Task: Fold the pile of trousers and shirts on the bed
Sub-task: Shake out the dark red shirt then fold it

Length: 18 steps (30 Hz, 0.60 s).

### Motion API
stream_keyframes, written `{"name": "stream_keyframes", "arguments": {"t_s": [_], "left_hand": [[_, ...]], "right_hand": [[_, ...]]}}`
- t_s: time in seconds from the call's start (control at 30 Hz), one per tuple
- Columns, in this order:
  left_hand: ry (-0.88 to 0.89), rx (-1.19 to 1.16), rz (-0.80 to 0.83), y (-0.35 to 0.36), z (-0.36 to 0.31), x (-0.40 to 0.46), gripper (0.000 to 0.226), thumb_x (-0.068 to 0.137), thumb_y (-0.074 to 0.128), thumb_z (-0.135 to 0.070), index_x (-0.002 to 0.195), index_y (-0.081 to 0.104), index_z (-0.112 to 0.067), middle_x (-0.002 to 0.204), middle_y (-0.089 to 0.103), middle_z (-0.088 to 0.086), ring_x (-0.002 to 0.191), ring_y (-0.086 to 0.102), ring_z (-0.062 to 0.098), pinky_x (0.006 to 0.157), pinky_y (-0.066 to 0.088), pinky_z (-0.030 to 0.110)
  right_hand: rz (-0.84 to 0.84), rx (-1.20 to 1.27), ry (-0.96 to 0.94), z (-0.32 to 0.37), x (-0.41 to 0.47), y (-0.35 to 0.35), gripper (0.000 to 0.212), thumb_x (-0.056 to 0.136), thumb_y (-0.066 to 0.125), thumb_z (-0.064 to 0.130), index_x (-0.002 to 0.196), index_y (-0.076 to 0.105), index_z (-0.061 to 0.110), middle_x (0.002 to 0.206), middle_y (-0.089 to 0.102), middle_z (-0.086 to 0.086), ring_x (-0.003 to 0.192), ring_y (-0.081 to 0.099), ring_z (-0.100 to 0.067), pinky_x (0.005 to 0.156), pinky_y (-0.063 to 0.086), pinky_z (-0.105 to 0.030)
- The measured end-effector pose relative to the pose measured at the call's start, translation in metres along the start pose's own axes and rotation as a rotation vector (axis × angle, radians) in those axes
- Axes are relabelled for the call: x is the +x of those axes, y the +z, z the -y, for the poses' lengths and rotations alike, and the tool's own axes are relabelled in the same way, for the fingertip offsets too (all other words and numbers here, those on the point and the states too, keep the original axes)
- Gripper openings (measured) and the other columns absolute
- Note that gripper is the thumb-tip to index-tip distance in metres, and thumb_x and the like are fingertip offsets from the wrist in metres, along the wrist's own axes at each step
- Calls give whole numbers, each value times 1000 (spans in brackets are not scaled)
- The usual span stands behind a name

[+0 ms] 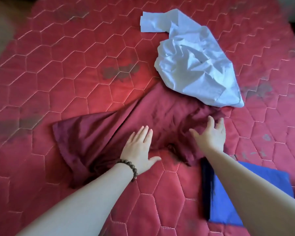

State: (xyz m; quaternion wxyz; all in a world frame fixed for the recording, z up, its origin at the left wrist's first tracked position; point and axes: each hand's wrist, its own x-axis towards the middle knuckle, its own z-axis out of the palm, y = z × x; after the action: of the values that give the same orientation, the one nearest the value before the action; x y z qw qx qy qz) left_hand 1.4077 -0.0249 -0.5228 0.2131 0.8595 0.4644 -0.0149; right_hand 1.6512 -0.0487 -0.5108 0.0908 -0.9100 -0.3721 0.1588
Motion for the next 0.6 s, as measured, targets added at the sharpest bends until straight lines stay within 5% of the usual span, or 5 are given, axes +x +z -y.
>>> {"name": "stream_keyframes", "arguments": {"t_s": [0.07, 0.13, 0.27, 0.47, 0.6], "left_hand": [[25, -25, -18, 13, -21, 22, 102, 83, 52, -68, 154, 4, -14, 163, 1, 3, 149, -3, 14, 122, 6, 36], [33, -63, -36, 21, -37, 36, 102, 82, 53, -69, 154, 6, -14, 163, 3, 4, 149, -1, 15, 122, 7, 35], [21, -275, -107, 15, -53, 48, 92, 84, 58, -61, 152, 21, -11, 159, 21, 6, 147, 16, 16, 118, 13, 26], [-267, -899, -120, -55, -75, 69, 52, 95, 54, -41, 141, 45, -17, 129, 57, -3, 106, 56, 2, 92, 39, 12], [-353, -1216, -83, -124, -90, 79, 29, 92, 58, -44, 67, 59, -31, 65, 49, -11, 63, 46, 8, 66, 40, 33]], "right_hand": [[86, -41, 169, -13, 23, 3, 103, 77, 72, 53, 152, 12, 18, 155, 17, -20, 141, 20, -36, 113, 25, -48], [100, -50, 215, -19, 36, 10, 91, 79, 73, 47, 147, 23, 13, 141, 36, -19, 129, 35, -37, 102, 35, -47], [74, 122, -56, -9, 36, 10, 24, 90, 55, 13, 113, 58, 8, 113, 61, -16, 106, 56, -36, 82, 41, -36], [-117, 442, -476, 32, -17, -39, 12, 90, 57, 2, 95, 67, 7, 93, 62, -3, 86, 58, -22, 76, 45, -32], [-52, 478, -695, 74, -48, -84, 16, 87, 58, -3, 93, 68, 7, 91, 62, -1, 88, 57, -23, 79, 47, -33]]}}
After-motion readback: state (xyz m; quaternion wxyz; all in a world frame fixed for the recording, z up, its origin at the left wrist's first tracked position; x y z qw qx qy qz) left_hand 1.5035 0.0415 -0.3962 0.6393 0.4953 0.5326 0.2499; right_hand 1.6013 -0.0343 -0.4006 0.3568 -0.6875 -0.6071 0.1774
